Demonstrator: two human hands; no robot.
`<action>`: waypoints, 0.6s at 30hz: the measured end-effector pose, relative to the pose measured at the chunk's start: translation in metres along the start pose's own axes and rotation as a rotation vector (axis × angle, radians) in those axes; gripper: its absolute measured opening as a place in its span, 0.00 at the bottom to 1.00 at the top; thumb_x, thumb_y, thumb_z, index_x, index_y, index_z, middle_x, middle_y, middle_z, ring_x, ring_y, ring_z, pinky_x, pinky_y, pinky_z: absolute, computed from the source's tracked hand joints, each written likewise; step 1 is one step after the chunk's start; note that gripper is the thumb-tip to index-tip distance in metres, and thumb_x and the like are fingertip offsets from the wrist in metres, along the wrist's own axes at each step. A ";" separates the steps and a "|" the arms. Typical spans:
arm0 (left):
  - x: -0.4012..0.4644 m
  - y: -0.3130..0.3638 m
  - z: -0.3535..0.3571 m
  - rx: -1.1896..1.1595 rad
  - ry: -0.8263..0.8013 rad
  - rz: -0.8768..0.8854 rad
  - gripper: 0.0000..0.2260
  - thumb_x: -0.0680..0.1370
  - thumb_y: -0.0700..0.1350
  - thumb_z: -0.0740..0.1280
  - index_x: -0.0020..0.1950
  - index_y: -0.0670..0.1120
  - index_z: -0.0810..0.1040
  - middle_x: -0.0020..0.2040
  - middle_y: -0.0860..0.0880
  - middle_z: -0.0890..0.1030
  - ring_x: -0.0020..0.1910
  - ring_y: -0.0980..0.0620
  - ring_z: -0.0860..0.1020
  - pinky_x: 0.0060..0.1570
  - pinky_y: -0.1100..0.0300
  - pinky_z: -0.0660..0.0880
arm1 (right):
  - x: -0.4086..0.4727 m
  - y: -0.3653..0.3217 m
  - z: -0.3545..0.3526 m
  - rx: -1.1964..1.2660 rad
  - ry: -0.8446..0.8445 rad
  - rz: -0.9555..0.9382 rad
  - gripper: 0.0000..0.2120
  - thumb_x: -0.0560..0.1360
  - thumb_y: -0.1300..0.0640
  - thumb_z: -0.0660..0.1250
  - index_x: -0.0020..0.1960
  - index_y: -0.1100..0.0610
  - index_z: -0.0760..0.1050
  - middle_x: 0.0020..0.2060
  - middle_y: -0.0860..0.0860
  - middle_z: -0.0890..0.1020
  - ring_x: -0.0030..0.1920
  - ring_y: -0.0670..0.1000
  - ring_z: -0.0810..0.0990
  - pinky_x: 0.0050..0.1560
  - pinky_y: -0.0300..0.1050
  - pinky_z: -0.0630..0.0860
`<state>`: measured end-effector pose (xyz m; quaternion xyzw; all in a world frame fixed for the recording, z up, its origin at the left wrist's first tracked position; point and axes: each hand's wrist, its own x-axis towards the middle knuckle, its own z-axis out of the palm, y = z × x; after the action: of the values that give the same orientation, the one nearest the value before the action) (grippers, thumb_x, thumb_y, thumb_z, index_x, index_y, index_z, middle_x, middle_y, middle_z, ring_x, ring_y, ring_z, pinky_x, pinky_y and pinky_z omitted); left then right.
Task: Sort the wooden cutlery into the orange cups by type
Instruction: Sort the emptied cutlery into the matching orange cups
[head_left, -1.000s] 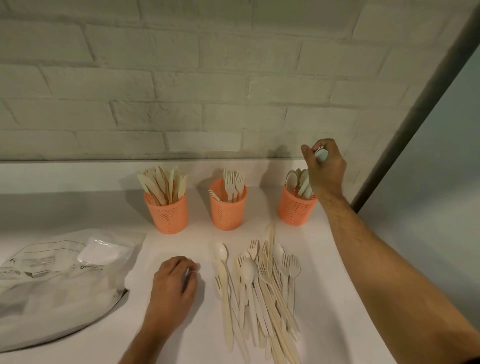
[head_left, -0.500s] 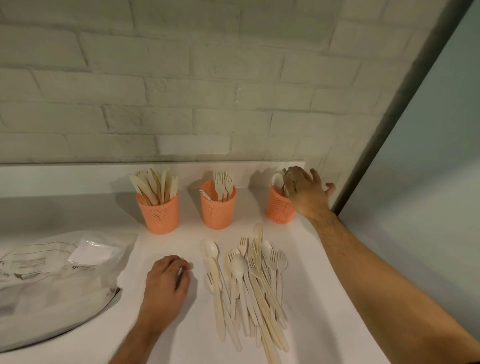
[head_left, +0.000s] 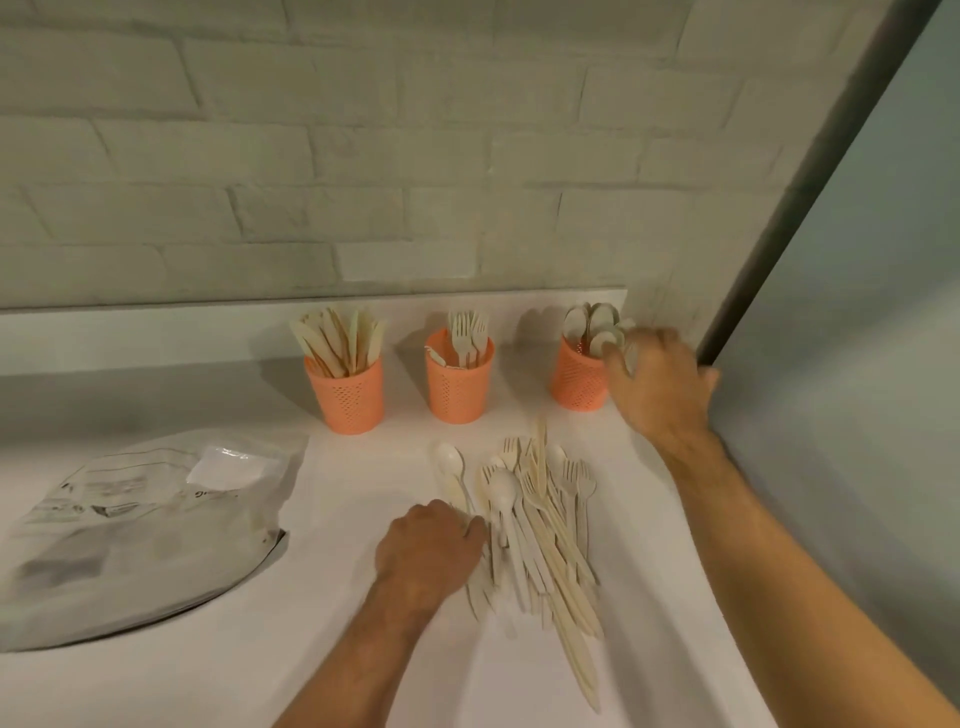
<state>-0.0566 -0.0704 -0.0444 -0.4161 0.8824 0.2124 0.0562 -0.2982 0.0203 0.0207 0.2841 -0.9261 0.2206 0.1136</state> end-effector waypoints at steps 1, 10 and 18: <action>-0.001 0.007 0.000 -0.016 -0.022 -0.007 0.25 0.81 0.61 0.55 0.61 0.42 0.75 0.59 0.44 0.78 0.59 0.43 0.76 0.54 0.56 0.72 | -0.017 0.002 0.000 -0.019 -0.158 0.066 0.23 0.80 0.37 0.52 0.55 0.53 0.76 0.55 0.54 0.81 0.55 0.58 0.78 0.61 0.57 0.70; 0.011 0.036 0.012 -0.134 -0.035 -0.066 0.33 0.74 0.65 0.66 0.65 0.40 0.69 0.60 0.45 0.78 0.60 0.44 0.77 0.49 0.57 0.71 | -0.071 -0.033 0.040 -0.025 -0.544 0.288 0.34 0.72 0.35 0.66 0.68 0.57 0.69 0.57 0.53 0.76 0.59 0.57 0.77 0.50 0.49 0.72; 0.023 0.025 0.003 -0.312 -0.126 -0.066 0.06 0.71 0.46 0.68 0.39 0.44 0.76 0.38 0.47 0.81 0.38 0.46 0.83 0.41 0.56 0.83 | -0.064 -0.024 0.033 0.096 -0.497 0.305 0.12 0.72 0.52 0.71 0.49 0.57 0.74 0.44 0.53 0.80 0.45 0.55 0.82 0.39 0.47 0.77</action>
<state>-0.0911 -0.0717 -0.0452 -0.4344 0.8194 0.3703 0.0530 -0.2353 0.0167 -0.0215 0.1921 -0.9460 0.2023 -0.1649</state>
